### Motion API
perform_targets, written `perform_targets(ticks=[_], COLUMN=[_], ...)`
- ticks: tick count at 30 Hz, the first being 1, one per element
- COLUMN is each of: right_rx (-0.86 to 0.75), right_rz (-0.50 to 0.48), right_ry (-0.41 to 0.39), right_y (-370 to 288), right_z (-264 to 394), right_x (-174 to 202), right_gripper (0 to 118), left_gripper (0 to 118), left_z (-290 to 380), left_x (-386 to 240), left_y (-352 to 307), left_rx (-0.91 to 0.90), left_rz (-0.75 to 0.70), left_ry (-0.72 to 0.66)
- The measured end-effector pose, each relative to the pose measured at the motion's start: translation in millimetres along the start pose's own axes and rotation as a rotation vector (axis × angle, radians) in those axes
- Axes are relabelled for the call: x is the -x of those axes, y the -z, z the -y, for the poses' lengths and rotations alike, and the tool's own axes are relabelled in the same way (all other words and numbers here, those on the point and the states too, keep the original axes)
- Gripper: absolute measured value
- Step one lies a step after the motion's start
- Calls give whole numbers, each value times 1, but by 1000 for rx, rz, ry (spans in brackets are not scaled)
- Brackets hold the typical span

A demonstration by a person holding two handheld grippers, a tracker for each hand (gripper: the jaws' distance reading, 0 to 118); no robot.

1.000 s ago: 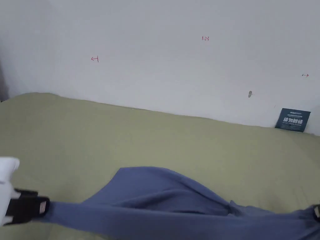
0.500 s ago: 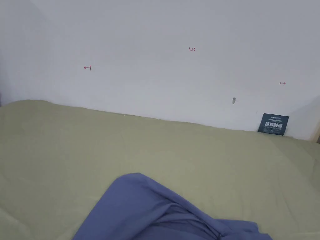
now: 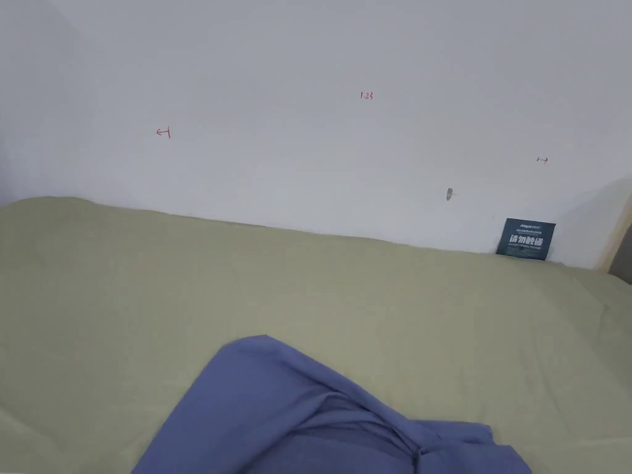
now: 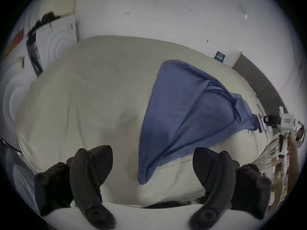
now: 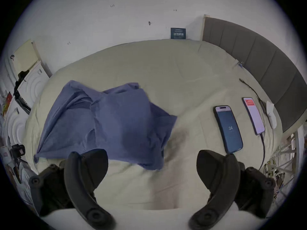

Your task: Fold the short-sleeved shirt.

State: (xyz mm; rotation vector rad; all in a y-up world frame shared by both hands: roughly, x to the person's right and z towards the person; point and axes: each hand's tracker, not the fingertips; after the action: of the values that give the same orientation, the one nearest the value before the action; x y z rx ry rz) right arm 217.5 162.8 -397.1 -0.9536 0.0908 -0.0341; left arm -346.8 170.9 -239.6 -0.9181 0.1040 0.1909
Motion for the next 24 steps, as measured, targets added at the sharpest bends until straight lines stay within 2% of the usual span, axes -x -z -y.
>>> perform_targets(ticks=[1,2,3,4,5,6,11,17,18,19,20,21,22,24], right_rx=[19,28,37,49,69,77,87,59,55,52,50,48,46,47], right_rz=[-13,-30,-33,-33,-23,-19,-62,-62,-61,-63,-60,-49,-38,-38], right_ry=[5,6,1,2,-5,-11,-5,-21,-21,-26,-32,-42,-52,-50], right_y=[1,3,6,11,16,20,30,34,33,34,34,35,36,39], right_z=[2,5,9,12,15,18,16,-9,-12,-16,-19,-22,-23,-28], right_x=[5,9,13,18,21,25,30,24,23,22,18,17,16,11], right_gripper=[103,82,54,18,0,0,0,0,0,0,0,0,0,0], left_gripper=[103,96,84,63,20,0,0,0,3,18,65,100,118,118], left_z=[-3,-4,-7,-10,-11,-16,-70,-224,-250,-276,-294,-309,-322,-338], left_x=[-6,-12,-17,-21,-19,-23,-37,-62,-67,-71,-74,-79,-83,-88], left_y=[7,12,16,21,33,43,79,158,174,194,210,227,244,277], left_rx=[4,2,2,12,13,15,52,52,66,100,93,94,98,92], left_rz=[11,20,24,39,47,47,60,64,79,108,97,94,90,72], left_ry=[6,5,3,-11,-26,-18,65,180,192,230,223,221,224,201])
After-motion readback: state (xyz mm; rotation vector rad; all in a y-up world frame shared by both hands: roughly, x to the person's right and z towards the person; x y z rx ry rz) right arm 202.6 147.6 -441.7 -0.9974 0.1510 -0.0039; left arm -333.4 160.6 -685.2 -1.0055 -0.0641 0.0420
